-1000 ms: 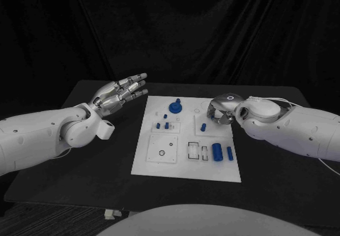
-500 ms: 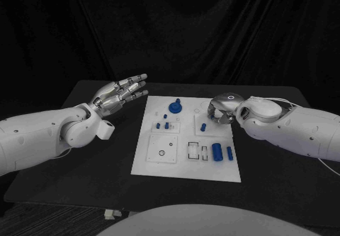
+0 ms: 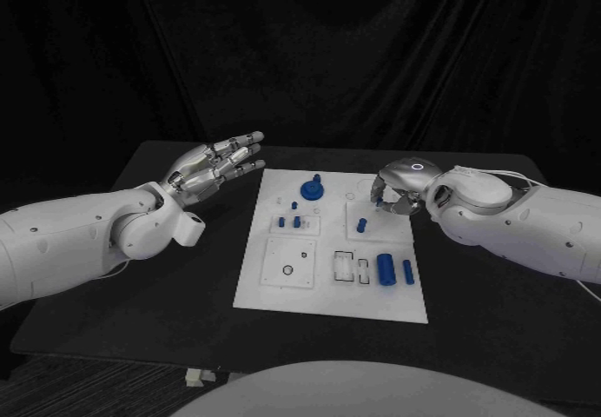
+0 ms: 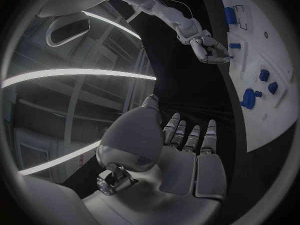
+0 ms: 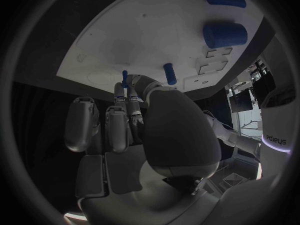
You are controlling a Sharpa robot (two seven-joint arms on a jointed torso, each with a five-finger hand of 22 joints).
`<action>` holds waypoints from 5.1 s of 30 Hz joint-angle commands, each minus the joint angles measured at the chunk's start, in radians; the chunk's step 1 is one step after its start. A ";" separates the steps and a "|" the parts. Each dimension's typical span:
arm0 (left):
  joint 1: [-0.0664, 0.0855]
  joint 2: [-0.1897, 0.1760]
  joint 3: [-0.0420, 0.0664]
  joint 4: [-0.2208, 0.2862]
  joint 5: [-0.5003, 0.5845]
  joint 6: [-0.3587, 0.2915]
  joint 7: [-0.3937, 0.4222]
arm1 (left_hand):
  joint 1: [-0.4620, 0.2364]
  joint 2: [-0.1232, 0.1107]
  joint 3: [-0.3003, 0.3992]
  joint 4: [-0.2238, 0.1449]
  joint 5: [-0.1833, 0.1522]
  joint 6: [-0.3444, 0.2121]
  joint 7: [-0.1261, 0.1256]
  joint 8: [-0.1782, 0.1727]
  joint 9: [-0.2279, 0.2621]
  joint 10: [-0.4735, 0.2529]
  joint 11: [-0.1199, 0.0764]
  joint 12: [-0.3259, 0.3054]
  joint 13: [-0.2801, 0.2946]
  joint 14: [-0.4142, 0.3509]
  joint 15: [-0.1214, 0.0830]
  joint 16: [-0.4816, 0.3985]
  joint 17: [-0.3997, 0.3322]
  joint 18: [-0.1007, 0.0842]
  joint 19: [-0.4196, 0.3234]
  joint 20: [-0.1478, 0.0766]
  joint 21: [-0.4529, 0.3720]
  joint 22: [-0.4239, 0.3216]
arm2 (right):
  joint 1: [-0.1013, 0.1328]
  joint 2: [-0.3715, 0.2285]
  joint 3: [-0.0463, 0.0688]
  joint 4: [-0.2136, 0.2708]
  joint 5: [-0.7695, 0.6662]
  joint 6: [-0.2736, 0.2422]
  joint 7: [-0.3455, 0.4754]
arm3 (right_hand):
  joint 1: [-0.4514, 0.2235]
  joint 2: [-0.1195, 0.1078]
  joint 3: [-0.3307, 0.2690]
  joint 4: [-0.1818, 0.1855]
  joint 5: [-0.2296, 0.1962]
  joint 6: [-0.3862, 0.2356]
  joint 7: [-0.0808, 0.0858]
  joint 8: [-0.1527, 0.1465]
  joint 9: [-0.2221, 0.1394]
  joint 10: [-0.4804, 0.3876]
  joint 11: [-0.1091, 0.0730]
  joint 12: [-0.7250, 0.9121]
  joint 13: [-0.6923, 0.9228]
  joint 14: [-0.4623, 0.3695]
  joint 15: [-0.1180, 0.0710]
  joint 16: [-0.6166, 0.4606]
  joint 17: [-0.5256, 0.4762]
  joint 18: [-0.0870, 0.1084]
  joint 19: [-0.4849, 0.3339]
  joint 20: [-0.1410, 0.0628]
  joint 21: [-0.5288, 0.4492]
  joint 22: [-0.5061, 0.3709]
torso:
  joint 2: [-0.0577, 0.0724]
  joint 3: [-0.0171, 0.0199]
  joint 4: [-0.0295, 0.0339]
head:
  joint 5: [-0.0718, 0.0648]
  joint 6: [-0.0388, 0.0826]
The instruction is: Assemble the parts on the task board
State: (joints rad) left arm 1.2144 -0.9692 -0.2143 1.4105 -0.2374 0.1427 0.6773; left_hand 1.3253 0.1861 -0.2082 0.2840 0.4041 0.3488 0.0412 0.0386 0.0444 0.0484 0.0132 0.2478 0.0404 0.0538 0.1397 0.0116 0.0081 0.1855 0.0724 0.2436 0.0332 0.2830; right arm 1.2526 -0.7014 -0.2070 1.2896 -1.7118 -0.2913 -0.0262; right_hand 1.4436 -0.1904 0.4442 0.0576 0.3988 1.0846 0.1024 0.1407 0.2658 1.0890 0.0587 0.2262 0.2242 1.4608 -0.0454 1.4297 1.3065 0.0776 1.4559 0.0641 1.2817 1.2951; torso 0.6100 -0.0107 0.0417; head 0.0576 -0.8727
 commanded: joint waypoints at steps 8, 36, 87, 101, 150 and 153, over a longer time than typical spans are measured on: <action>-0.004 0.003 0.001 -0.005 0.005 0.026 0.091 | 0.010 0.003 -0.028 0.000 0.014 0.016 0.004 0.003 -0.004 0.000 0.014 0.019 -0.006 -0.007 0.007 0.009 0.006 -0.007 0.007 0.012 0.013 0.017 | 0.074 -0.044 0.001 0.103 0.000 -0.036 -0.036 | 0.004 0.026 0.009 -0.015 -0.003 0.000 0.008 0.015 0.018 0.038 -0.009 0.043 0.014 0.060 0.009 0.022 0.079 -0.018 -0.001 0.003 0.015 0.196 | 0.000 -0.0007 0.0004 | 0.004 0.000; -0.011 0.005 0.001 -0.013 0.005 0.025 0.079 | 0.014 0.006 -0.028 0.001 0.014 0.048 0.021 0.008 0.000 0.002 0.022 0.023 -0.005 -0.007 0.008 0.010 0.006 -0.006 0.009 0.018 0.013 0.012 | 0.056 0.072 0.001 0.359 0.000 0.079 -0.040 | 0.015 0.033 0.017 -0.034 -0.024 -0.026 0.028 -0.005 0.026 0.037 0.006 0.047 0.009 0.055 0.032 0.013 0.066 -0.015 -0.010 0.022 0.000 0.191 | 0.001 -0.0003 0.0007 | 0.057 0.000; -0.014 0.021 0.001 -0.029 0.005 0.039 0.079 | 0.024 0.006 -0.027 -0.002 0.024 0.046 0.016 0.006 -0.001 0.008 0.037 0.035 -0.004 0.002 0.016 0.015 0.009 -0.005 0.016 0.028 0.015 0.020 | -0.060 0.150 0.001 0.237 -0.077 0.039 0.009 | 0.017 0.035 0.018 -0.041 -0.017 -0.032 0.032 -0.012 0.028 0.043 0.009 0.052 0.010 0.054 0.035 0.014 0.067 -0.014 -0.012 0.027 0.001 0.192 | 0.000 -0.0003 -0.0004 | 0.064 0.000; -0.014 0.020 0.001 -0.028 0.005 0.041 0.079 | 0.026 0.007 -0.027 -0.002 0.027 0.051 0.019 0.007 -0.001 0.009 0.041 0.037 -0.004 0.003 0.018 0.016 0.009 -0.005 0.018 0.031 0.016 0.019 | -0.082 0.173 0.001 0.201 -0.077 0.039 0.008 | 0.017 0.036 0.018 -0.042 -0.020 -0.031 0.032 -0.012 0.029 0.047 0.008 0.055 0.011 0.054 0.035 0.014 0.067 -0.014 -0.012 0.027 0.001 0.191 | 0.000 -0.0007 0.0009 | 0.062 0.000; -0.016 0.023 0.001 -0.031 0.005 0.049 0.066 | 0.030 0.013 -0.024 -0.002 0.029 0.054 0.026 0.007 0.000 0.009 0.043 0.035 -0.004 0.008 0.025 0.019 0.010 -0.005 0.023 0.036 0.018 0.026 | -0.094 0.179 0.001 0.186 -0.077 0.074 -0.002 | 0.020 0.038 0.019 -0.047 -0.024 -0.028 0.031 -0.012 0.031 0.051 0.006 0.059 0.011 0.052 0.034 0.012 0.063 -0.013 -0.014 0.028 -0.002 0.191 | 0.000 -0.0009 0.0000 | 0.060 0.000; -0.016 0.023 0.001 -0.031 0.005 0.049 0.066 | 0.030 0.013 -0.024 -0.002 0.029 0.054 0.026 0.007 0.000 0.009 0.043 0.035 -0.004 0.008 0.025 0.019 0.010 -0.005 0.023 0.036 0.018 0.026 | -0.094 0.181 0.001 0.183 -0.077 0.071 -0.001 | 0.020 0.038 0.019 -0.047 -0.024 -0.028 0.031 -0.012 0.031 0.051 0.006 0.059 0.011 0.052 0.034 0.012 0.063 -0.013 -0.014 0.028 -0.002 0.191 | 0.000 -0.0009 -0.0002 | 0.060 0.000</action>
State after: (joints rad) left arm 1.2002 -0.9477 -0.2143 1.3792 -0.2370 0.1776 0.6779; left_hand 1.3461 0.1941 -0.2082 0.2839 0.4163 0.3954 0.0660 0.0387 0.0447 0.0623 0.0423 0.2710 0.0405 0.0561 0.1594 0.0199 0.0084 0.1856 0.0888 0.2770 0.0383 0.2911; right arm 1.1615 -0.5211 -0.2061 1.4734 -1.7805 -0.2219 -0.0198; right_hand 1.4487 -0.1852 0.4386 0.0218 0.3739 1.0574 0.1294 0.1391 0.2816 1.1081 0.0719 0.2412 0.2122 1.4590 -0.0116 1.4297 1.3065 0.0777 1.4365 0.0910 1.2817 1.2951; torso 0.6099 -0.0113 0.0417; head 0.1173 -0.8727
